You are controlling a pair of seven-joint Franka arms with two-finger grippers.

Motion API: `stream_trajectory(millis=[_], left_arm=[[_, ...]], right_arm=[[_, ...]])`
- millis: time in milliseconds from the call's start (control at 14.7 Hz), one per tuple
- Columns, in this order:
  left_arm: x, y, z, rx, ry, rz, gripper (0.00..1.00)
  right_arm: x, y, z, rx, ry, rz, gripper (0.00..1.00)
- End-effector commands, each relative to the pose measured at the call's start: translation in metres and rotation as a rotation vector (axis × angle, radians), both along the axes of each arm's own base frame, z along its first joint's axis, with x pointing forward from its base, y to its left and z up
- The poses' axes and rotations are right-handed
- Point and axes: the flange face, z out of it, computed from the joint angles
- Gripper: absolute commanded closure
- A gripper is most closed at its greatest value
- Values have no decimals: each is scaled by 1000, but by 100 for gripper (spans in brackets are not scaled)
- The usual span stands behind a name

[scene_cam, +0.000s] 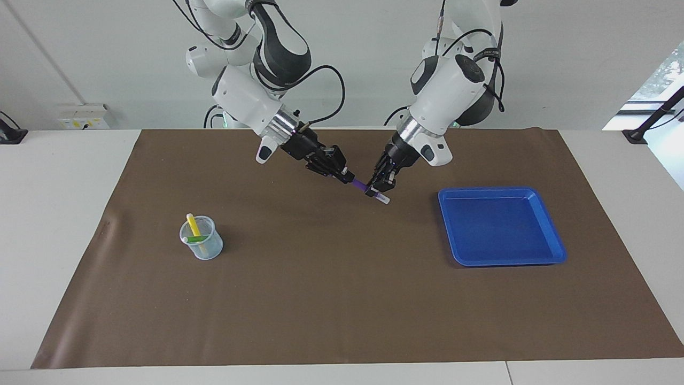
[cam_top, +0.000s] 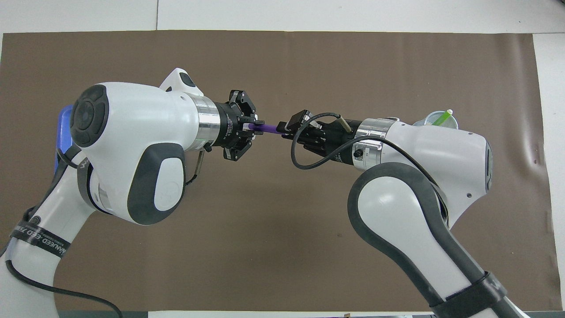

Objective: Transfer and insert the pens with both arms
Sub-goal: 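Close the right gripper on the purple pen and open the left gripper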

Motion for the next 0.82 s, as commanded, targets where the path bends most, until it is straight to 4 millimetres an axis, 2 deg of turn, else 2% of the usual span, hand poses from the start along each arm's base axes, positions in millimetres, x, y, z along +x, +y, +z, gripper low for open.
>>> stream_trajectory(millis=[0,68,136,273,409,546,751], left_arm=[[-4,-5,1,-7,14,-22,100],[-4,-5,2,-7,8,-22,72],[-4,-6,3,-4,-4,-24,4],[-4,-2,-4,12,-14,-51,0],[-6,13,-11,43,-58,-151,0],[1,42,-20,69,-93,-203,0],[15,98,-38,115,-153,-300,0]], right_arm=[[0,-2,3,16,4,-20,100],[0,-3,3,15,4,-20,100],[0,-4,3,16,7,-19,100],[4,-10,3,2,-5,-10,100],[11,-30,8,-40,-36,37,100],[24,-65,19,-164,-52,135,100],[40,-118,53,-490,-88,403,100]])
